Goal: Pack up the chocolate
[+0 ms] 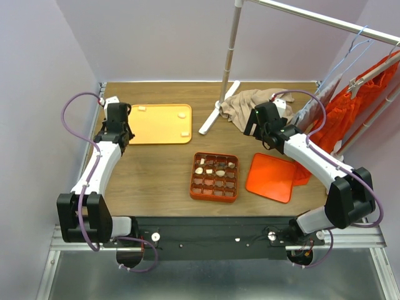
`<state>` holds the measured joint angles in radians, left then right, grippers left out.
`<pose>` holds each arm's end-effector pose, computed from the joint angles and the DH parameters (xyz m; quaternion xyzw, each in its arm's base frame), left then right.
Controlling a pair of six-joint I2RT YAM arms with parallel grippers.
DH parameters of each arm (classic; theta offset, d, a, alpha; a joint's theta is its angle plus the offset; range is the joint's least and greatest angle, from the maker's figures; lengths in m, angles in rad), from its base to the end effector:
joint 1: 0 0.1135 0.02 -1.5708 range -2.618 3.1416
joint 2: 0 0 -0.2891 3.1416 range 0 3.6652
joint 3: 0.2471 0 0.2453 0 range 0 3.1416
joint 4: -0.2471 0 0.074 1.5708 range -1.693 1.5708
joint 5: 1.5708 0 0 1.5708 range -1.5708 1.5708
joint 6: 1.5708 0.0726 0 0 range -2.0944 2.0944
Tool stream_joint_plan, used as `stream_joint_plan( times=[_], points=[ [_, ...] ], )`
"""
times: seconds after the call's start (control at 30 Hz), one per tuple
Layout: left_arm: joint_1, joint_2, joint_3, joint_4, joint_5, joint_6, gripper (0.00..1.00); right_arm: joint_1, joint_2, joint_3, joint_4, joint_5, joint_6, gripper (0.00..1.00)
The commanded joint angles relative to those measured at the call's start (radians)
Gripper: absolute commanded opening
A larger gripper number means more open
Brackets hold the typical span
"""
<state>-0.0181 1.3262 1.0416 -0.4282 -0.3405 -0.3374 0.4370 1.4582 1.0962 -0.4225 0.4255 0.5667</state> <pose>0.3033 0.0188 0.2917 -0.2120 0.8736 0.0792 0.4307 0.3120 0.1127 0.2737 0.1392 0.8957 0.0091 0.4221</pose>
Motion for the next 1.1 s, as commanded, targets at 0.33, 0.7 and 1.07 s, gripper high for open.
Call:
stream_joint_plan(
  times=[0.33,0.7,1.07],
  points=[
    [0.05,-0.091,-0.189,-0.015,0.014,-0.158,0.09,-0.003,-0.027,-0.013,-0.022,0.019,-0.005,0.98],
    [0.052,-0.11,-0.178,-0.084,0.078,-0.21,0.6,-0.003,-0.027,-0.01,-0.022,0.022,-0.008,0.98],
    [0.052,-0.133,-0.15,-0.156,0.064,-0.215,0.7,-0.003,-0.016,-0.013,-0.016,0.01,-0.007,0.98]
  ],
)
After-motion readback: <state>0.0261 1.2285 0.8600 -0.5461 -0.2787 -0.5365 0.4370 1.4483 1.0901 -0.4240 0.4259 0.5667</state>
